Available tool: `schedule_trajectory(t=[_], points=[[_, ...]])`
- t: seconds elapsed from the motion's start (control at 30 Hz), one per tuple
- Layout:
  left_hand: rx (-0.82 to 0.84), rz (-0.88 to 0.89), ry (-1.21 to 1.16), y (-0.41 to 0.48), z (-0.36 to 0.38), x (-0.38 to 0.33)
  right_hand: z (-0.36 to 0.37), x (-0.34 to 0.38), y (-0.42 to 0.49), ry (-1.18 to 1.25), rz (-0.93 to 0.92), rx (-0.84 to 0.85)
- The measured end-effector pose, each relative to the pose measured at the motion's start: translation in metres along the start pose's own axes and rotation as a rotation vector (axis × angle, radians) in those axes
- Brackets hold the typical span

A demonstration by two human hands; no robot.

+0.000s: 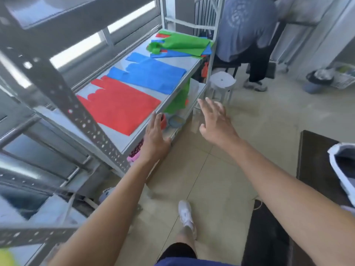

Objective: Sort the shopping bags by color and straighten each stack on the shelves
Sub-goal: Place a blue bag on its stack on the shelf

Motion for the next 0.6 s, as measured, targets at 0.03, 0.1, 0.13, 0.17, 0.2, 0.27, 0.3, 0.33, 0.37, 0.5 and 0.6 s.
schedule_trajectory(t=[0.03,0.1,0.13,0.17,0.2,0.27,0.3,0.33,0.37,0.5,0.6], points=[[-0.009,-0.002,0.003,0.026,0.001,-0.001,-0.006,-0.01,0.023,-0.002,-0.008,0.009],[-0.032,-0.013,-0.011,0.08,0.002,-0.003,-0.019,-0.033,0.069,-0.002,-0.008,0.024],[-0.032,-0.027,-0.019,0.106,0.003,-0.004,-0.026,-0.046,0.09,-0.002,-0.003,0.028],[-0.023,-0.041,-0.031,0.131,0.005,-0.007,-0.033,-0.059,0.109,0.002,0.001,0.029],[-0.006,-0.053,-0.035,0.156,0.006,-0.011,-0.04,-0.072,0.127,0.003,0.006,0.03],[0.031,-0.05,-0.012,0.206,0.008,-0.022,-0.056,-0.102,0.16,0.001,0.02,0.035],[0.05,-0.05,0.005,0.229,0.009,-0.03,-0.064,-0.116,0.175,-0.002,0.031,0.039],[0.066,-0.057,0.008,0.251,0.01,-0.038,-0.072,-0.13,0.19,0.002,0.048,0.042],[0.079,-0.065,0.004,0.273,0.012,-0.047,-0.081,-0.144,0.207,0.0,0.068,0.042],[0.084,-0.073,-0.023,0.371,0.024,-0.085,-0.11,-0.196,0.294,-0.031,0.095,0.069],[0.08,-0.093,-0.014,0.44,0.033,-0.102,-0.127,-0.228,0.365,-0.052,0.054,0.111]])
Point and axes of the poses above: each hand's wrist, its own y-axis towards the middle knuckle, its own z-axis out of the palm, x = y × z, the point moved 1 cm from there along y, towards the middle knuckle, and after that the axes turned 15 degrees about x, right-handed, at the moved point
